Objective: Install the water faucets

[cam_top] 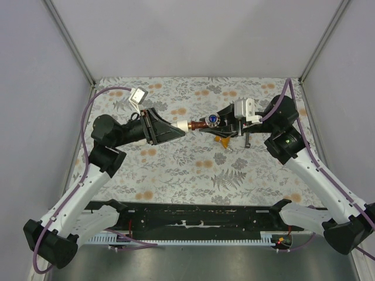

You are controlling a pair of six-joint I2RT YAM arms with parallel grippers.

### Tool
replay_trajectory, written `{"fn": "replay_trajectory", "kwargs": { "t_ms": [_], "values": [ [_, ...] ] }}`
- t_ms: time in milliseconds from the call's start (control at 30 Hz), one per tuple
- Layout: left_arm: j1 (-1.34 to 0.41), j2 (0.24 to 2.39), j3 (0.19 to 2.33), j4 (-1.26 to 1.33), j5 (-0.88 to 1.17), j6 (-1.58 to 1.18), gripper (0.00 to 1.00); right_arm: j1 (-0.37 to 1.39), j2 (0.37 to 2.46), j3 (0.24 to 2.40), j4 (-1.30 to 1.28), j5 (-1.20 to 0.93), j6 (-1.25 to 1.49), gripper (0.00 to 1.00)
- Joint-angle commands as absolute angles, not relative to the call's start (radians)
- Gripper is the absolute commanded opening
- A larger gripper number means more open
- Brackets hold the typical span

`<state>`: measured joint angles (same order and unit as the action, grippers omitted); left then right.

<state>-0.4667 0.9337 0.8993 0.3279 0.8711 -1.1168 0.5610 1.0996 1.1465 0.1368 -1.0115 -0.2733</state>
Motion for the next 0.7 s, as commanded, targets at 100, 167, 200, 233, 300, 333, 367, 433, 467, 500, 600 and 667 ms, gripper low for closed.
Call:
{"fn": "replay_trajectory", "kwargs": {
  "t_ms": [100,167,200,233,300,333,367,433,467,500,600,667],
  "values": [
    [-0.488,0.934,0.968,0.367,0.919,-1.098,0.02,0.58,1.132,1.18,0.084,-1.012,-0.272,0.0],
    [-0.488,0.937,0.977,0.364,0.946,-1.075,0.02,0.58,1.14,1.189,0.075,-1.02,-0.252,0.0],
    [-0.486,0.94,0.983,0.362,0.957,-1.059,0.02,0.581,1.143,1.192,0.072,-1.023,-0.242,0.0],
    [-0.486,0.943,0.988,0.359,0.971,-1.046,0.02,0.58,1.146,1.196,0.069,-1.023,-0.232,0.0],
    [-0.488,0.946,0.992,0.356,0.986,-1.026,0.02,0.581,1.146,1.198,0.071,-1.026,-0.21,0.0],
    [-0.488,0.946,0.994,0.356,0.991,-1.019,0.02,0.581,1.146,1.2,0.072,-1.023,-0.196,0.0],
    [-0.488,0.946,0.994,0.356,0.996,-1.008,0.02,0.581,1.144,1.198,0.074,-1.023,-0.181,0.0],
    [-0.488,0.948,0.997,0.35,1.009,-0.982,0.02,0.581,1.146,1.2,0.077,-1.017,-0.151,0.0],
    [-0.488,0.948,0.997,0.345,1.011,-0.973,0.02,0.581,1.144,1.198,0.078,-1.017,-0.143,0.0],
    [-0.488,0.951,0.997,0.344,1.009,-0.966,0.02,0.58,1.146,1.197,0.08,-1.014,-0.132,0.0],
    [-0.488,0.956,0.999,0.348,0.993,-0.957,0.02,0.586,1.143,1.186,0.089,-1.005,-0.112,0.0],
    [-0.491,0.956,0.997,0.368,0.983,-0.957,0.02,0.589,1.143,1.172,0.116,-0.991,-0.081,0.0]
  ]
}}
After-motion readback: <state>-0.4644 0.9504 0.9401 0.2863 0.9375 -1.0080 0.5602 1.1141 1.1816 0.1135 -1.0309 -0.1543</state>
